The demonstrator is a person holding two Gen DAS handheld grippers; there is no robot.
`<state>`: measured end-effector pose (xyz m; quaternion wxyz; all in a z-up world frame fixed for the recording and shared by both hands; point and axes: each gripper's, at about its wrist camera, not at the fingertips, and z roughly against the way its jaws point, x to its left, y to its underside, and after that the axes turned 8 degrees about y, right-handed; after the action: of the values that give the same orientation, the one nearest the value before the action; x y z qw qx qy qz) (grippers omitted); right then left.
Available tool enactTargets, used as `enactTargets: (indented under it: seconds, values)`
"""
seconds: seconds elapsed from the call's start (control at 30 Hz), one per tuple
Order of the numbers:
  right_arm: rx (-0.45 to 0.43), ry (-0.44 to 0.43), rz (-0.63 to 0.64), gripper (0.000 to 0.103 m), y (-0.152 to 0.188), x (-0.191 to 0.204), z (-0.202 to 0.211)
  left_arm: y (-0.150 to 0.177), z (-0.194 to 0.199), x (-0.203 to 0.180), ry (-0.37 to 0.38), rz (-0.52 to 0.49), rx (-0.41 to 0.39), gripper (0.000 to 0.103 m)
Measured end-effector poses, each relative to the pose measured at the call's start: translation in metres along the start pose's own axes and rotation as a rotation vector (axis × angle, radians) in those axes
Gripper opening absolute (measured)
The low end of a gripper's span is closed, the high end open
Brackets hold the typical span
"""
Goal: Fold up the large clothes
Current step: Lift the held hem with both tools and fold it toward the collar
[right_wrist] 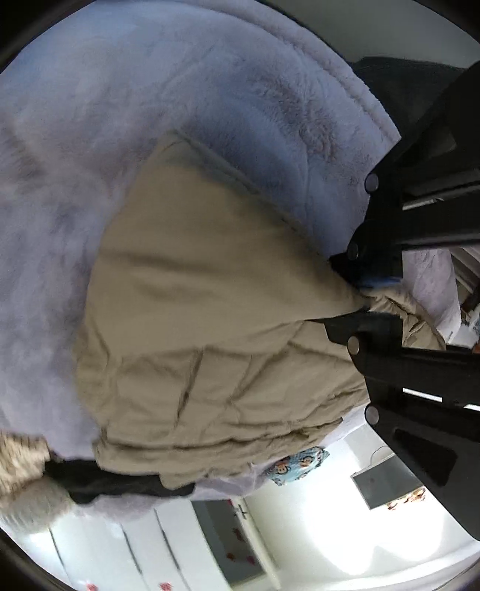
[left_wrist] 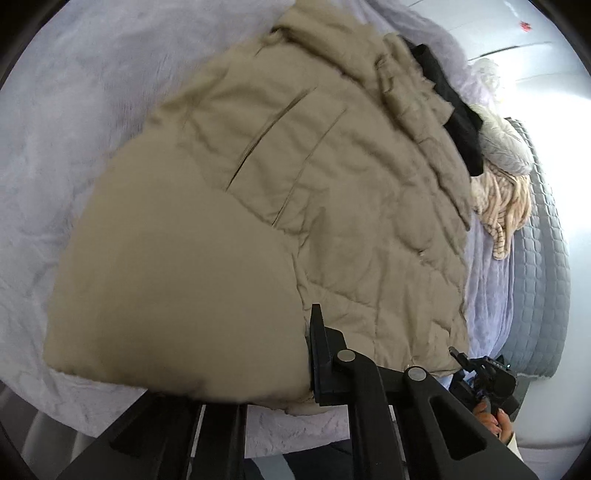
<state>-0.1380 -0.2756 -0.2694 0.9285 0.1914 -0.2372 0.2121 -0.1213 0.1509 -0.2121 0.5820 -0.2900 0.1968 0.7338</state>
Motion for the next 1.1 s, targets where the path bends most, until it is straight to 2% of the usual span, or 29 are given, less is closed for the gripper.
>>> enactTargets:
  seconds: [0.23, 0.3, 0.43, 0.5, 0.57, 0.67, 0.8, 0.97, 1.1]
  values:
    - [-0.057, -0.012, 0.162, 0.007, 0.000, 0.051, 0.033, -0.023, 0.046, -0.042, 0.034, -0.121, -0.087, 0.013]
    - [-0.070, -0.005, 0.235, 0.007, -0.002, 0.075, 0.045, -0.038, 0.060, -0.066, 0.025, -0.182, -0.124, 0.013]
    - [-0.101, 0.015, 0.399, 0.007, -0.017, 0.135, 0.067, -0.066, 0.077, -0.106, 0.008, -0.235, -0.188, 0.013]
    - [-0.113, -0.020, 0.436, 0.007, -0.029, 0.163, 0.078, -0.085, 0.082, -0.131, 0.003, -0.259, -0.224, 0.013]
    - [-0.120, -0.042, 0.480, 0.007, -0.043, 0.193, 0.087, -0.112, 0.085, -0.162, -0.043, -0.309, -0.264, 0.013]
    - [-0.104, -0.053, 0.556, 0.007, -0.071, 0.242, 0.092, -0.151, 0.083, -0.194, -0.110, -0.334, -0.306, 0.013]
    - [-0.092, -0.018, 0.651, 0.007, -0.103, 0.306, 0.080, -0.204, 0.072, -0.220, -0.173, -0.330, -0.338, 0.013]
    - [-0.101, 0.021, 0.718, 0.007, -0.134, 0.363, 0.047, -0.256, 0.040, -0.220, -0.256, -0.344, -0.343, 0.013]
    - [-0.121, 0.047, 0.707, 0.007, -0.157, 0.380, 0.004, -0.303, -0.008, -0.200, -0.304, -0.351, -0.300, 0.013]
